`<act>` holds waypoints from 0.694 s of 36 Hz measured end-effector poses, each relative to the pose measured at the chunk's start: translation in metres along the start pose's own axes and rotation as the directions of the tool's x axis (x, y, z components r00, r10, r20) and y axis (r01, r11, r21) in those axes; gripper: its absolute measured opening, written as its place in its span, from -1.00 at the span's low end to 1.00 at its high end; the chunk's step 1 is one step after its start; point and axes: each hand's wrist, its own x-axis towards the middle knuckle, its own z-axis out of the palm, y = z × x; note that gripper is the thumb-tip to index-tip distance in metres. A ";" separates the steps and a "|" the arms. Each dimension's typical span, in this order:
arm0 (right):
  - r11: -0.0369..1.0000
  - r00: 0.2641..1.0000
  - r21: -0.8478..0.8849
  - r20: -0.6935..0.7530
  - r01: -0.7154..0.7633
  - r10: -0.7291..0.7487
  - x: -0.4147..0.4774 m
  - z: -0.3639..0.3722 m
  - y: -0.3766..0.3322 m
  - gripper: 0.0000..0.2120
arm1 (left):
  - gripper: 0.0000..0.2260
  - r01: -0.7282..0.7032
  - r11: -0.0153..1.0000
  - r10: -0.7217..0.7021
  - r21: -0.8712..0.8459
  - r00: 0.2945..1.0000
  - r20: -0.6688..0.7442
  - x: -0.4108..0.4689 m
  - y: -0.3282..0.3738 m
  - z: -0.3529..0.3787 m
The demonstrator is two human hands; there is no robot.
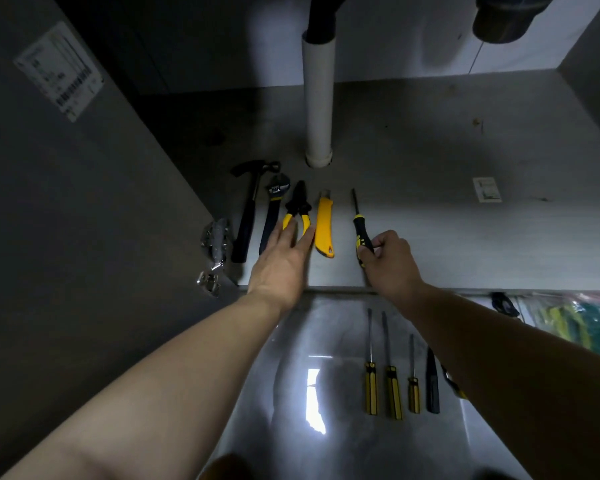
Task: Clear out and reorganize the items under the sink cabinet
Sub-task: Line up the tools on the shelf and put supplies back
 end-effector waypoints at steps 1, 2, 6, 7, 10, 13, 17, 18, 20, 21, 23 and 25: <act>1.000 1.000 0.000 -0.002 0.001 -0.001 0.000 0.000 0.000 -0.76 | -0.17 0.010 1.000 -0.010 -0.006 1.000 -0.003 0.000 0.001 0.001; 1.000 1.000 -0.001 -0.003 0.002 -0.002 0.000 0.000 -0.001 -0.76 | -0.15 0.018 1.000 -0.018 -0.010 1.000 -0.006 -0.001 0.002 0.001; 1.000 1.000 0.001 0.008 -0.006 0.006 -0.001 -0.002 -0.001 -0.77 | -0.18 0.030 1.000 -0.030 -0.004 0.999 -0.016 0.001 0.004 0.001; 1.000 1.000 0.001 0.011 -0.009 0.009 -0.001 -0.002 -0.002 -0.77 | -0.20 0.032 0.999 -0.032 -0.001 0.999 -0.016 0.002 0.004 0.000; 1.000 0.999 0.003 0.018 -0.029 0.029 -0.001 -0.002 -0.003 -0.77 | -0.25 0.037 0.999 -0.036 0.023 0.999 -0.021 0.002 0.005 0.000; 0.999 0.998 -0.007 0.029 -0.048 0.048 0.002 -0.002 -0.006 -0.76 | -0.30 0.016 0.997 -0.008 0.069 0.993 -0.122 0.002 0.007 0.001; 0.997 0.999 -0.051 0.004 -0.051 0.052 0.007 -0.002 -0.011 -0.77 | -0.33 -0.139 0.978 0.159 0.158 0.980 -0.122 0.011 0.010 0.003; 0.997 0.999 -0.065 -0.007 -0.050 0.050 0.008 -0.002 -0.013 -0.78 | -0.36 -0.143 0.974 0.162 0.174 0.981 -0.104 0.014 0.011 0.003; 0.994 0.999 -0.092 -0.023 -0.051 0.049 0.010 -0.001 -0.016 -0.78 | -0.42 -0.115 0.979 0.130 0.166 0.988 -0.086 0.019 0.014 0.004; 0.994 0.998 -0.100 -0.027 -0.053 0.051 0.011 0.000 -0.018 -0.78 | -0.44 -0.104 0.982 0.119 0.156 0.989 -0.090 0.020 0.015 0.005; 0.993 0.998 -0.107 -0.036 -0.055 0.051 0.012 0.002 -0.022 -0.76 | -0.46 -0.097 0.983 0.114 0.154 0.988 -0.104 0.020 0.016 0.006; 0.993 0.998 -0.111 -0.050 -0.049 0.044 0.013 0.004 -0.025 -0.75 | -0.47 -0.091 0.983 0.110 0.157 0.987 -0.118 0.019 0.016 0.006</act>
